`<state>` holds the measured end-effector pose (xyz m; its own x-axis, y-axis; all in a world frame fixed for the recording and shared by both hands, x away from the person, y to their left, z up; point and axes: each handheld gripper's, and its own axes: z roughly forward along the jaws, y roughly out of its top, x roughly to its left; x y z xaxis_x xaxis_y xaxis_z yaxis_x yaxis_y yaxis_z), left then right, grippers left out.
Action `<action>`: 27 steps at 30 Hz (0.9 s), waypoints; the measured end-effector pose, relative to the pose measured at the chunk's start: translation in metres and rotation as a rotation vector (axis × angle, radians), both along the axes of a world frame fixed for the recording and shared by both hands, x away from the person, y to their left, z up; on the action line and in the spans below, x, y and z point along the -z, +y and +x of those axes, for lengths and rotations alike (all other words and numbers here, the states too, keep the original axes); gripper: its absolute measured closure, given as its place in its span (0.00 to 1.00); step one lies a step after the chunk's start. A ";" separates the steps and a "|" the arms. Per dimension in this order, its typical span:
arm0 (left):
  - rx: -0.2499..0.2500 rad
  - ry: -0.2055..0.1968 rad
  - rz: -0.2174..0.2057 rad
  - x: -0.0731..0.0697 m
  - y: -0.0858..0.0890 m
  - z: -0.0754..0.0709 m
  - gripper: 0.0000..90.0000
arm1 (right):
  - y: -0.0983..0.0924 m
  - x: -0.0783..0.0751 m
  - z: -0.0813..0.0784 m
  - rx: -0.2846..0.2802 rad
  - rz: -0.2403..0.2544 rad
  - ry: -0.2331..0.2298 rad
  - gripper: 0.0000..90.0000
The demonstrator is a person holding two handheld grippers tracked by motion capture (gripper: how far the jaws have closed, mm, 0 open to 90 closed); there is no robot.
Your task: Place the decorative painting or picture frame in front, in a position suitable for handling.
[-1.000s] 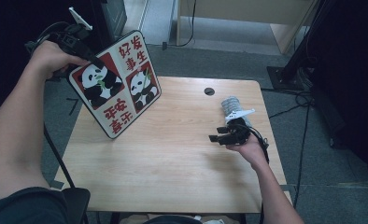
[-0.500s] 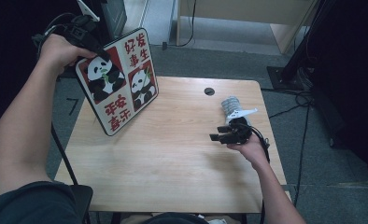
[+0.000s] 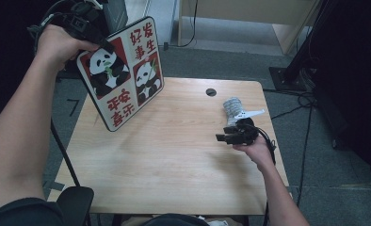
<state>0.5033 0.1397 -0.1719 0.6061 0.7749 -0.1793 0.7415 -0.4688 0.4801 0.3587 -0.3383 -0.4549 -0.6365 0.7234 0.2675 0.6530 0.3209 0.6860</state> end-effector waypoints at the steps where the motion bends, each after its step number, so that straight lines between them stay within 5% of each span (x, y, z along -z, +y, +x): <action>1: 0.010 -0.002 -0.008 -0.001 -0.006 -0.004 0.90 | 0.000 0.000 0.000 0.000 -0.002 -0.001 0.47; 9: 0.096 0.001 -0.067 0.008 -0.037 -0.028 0.90 | -0.001 -0.004 -0.005 0.003 -0.020 -0.020 0.47; 15: 0.147 0.014 -0.070 0.023 -0.055 -0.040 0.90 | -0.005 -0.003 -0.004 0.025 -0.025 -0.014 0.47; 27: 0.206 0.008 -0.109 0.041 -0.073 -0.061 0.89 | -0.008 -0.001 -0.003 0.040 -0.033 -0.008 0.47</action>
<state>0.4423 0.0666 -0.2134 0.7474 0.6110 -0.2608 0.6398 -0.5564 0.5302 0.3557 -0.3465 -0.4537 -0.6088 0.7568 0.2379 0.6603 0.3173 0.6807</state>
